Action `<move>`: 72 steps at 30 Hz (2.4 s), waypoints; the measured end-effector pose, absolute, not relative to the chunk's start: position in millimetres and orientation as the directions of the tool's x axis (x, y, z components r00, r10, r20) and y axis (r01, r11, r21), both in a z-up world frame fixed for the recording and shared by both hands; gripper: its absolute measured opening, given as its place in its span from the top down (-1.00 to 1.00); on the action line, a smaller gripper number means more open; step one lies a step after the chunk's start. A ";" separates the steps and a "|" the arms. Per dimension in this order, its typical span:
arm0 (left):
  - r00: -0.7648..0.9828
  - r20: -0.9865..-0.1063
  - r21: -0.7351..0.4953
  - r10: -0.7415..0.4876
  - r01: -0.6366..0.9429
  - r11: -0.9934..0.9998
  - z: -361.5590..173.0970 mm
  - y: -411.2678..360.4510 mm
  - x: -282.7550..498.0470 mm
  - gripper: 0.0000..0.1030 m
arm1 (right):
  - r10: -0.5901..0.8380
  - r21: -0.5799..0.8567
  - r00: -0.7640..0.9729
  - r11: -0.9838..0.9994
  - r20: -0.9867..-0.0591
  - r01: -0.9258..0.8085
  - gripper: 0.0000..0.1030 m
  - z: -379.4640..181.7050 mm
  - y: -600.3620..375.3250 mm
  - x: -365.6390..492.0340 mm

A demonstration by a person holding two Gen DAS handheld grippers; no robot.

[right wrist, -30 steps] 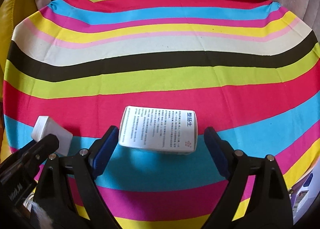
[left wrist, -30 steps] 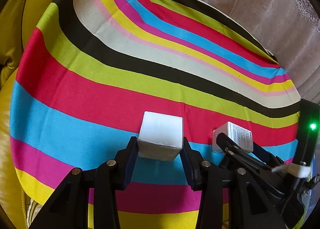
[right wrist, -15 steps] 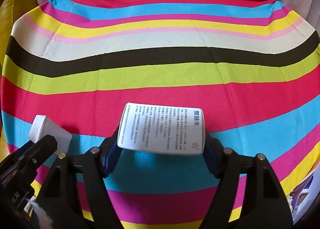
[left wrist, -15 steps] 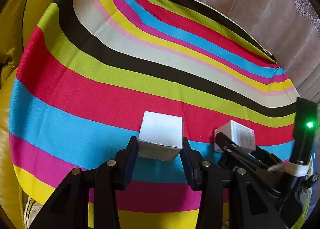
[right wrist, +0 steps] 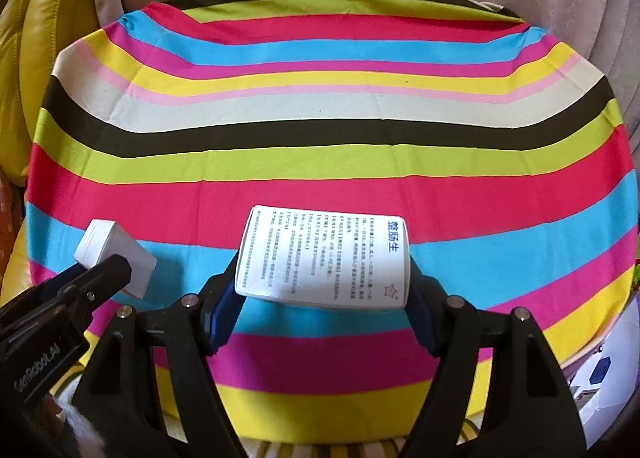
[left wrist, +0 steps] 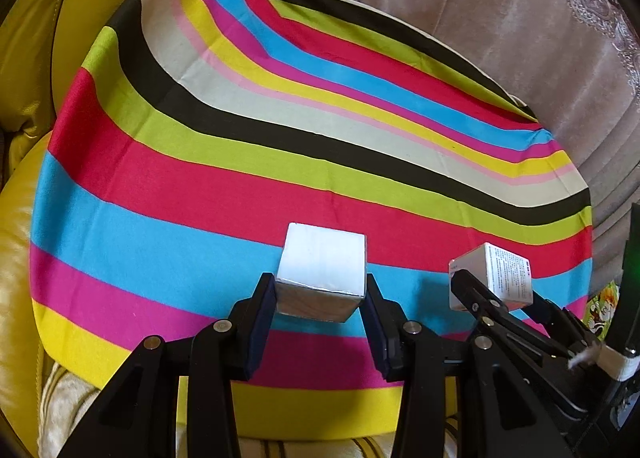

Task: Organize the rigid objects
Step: 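Grasp the white medicine box with right tool while left tool holds the cube, then carry the white cube and medicine box with both tools to the purple-rimmed box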

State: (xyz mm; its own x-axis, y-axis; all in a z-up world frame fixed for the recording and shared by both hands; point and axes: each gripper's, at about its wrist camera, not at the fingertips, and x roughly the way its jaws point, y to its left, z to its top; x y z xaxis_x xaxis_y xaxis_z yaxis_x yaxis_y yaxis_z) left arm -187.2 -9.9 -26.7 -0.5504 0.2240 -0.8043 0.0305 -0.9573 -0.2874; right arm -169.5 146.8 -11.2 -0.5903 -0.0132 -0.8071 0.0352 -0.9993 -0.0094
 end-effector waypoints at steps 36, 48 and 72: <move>-0.517 -0.784 -0.261 0.342 -0.226 -0.939 4.4 98.7 -116.5 0.16 | 0.063 0.016 -0.593 -0.992 -0.803 -0.127 -0.43 29.0 276.3 -52.8; -0.477 -0.791 -0.243 0.383 -0.330 -0.912 10.9 140.9 -97.4 0.16 | 0.109 -0.001 -0.581 -0.983 -0.807 -0.182 -0.43 33.5 315.7 -25.9; -0.305 -0.825 -0.235 0.476 -0.581 -0.780 10.5 256.5 -50.0 0.16 | 0.239 -0.041 -0.532 -0.933 -0.812 -0.357 -0.43 36.0 419.0 43.0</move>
